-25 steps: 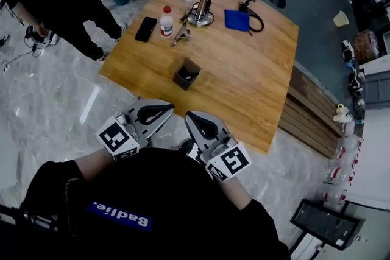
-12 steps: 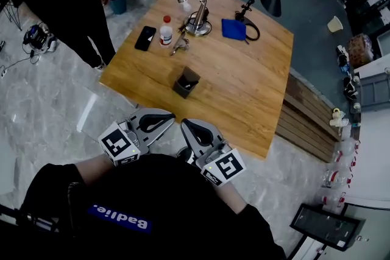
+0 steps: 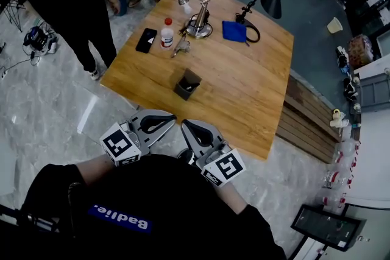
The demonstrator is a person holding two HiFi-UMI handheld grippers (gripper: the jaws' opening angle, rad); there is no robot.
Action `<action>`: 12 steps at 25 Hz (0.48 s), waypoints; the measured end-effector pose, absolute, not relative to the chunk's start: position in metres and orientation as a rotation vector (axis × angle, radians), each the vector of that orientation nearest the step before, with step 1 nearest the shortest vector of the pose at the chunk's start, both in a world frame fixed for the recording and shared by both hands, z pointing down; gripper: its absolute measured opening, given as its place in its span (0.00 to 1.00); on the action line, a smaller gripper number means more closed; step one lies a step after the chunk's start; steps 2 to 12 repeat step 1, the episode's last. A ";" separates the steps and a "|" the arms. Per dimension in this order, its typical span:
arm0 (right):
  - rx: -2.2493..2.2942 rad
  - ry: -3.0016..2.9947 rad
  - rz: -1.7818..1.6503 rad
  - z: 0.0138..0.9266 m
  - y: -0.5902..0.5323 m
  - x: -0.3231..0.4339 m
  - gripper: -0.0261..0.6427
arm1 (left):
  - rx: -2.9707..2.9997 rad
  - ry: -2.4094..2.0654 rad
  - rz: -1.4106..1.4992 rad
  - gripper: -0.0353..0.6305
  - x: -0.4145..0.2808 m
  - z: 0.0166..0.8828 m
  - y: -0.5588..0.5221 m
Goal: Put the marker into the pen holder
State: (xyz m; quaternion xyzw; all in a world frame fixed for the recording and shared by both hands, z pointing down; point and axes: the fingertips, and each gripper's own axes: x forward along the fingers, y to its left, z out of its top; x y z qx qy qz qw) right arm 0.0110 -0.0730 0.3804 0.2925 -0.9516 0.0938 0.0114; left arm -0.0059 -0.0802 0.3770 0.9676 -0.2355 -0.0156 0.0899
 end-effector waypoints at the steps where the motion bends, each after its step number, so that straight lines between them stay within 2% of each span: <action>1: 0.913 -2.967 0.293 0.380 -0.073 0.011 0.05 | 2.875 -0.699 -0.046 0.07 -0.006 0.377 -0.080; 12: 0.913 -2.967 0.293 0.380 -0.073 0.011 0.05 | 2.875 -0.699 -0.046 0.07 -0.006 0.377 -0.080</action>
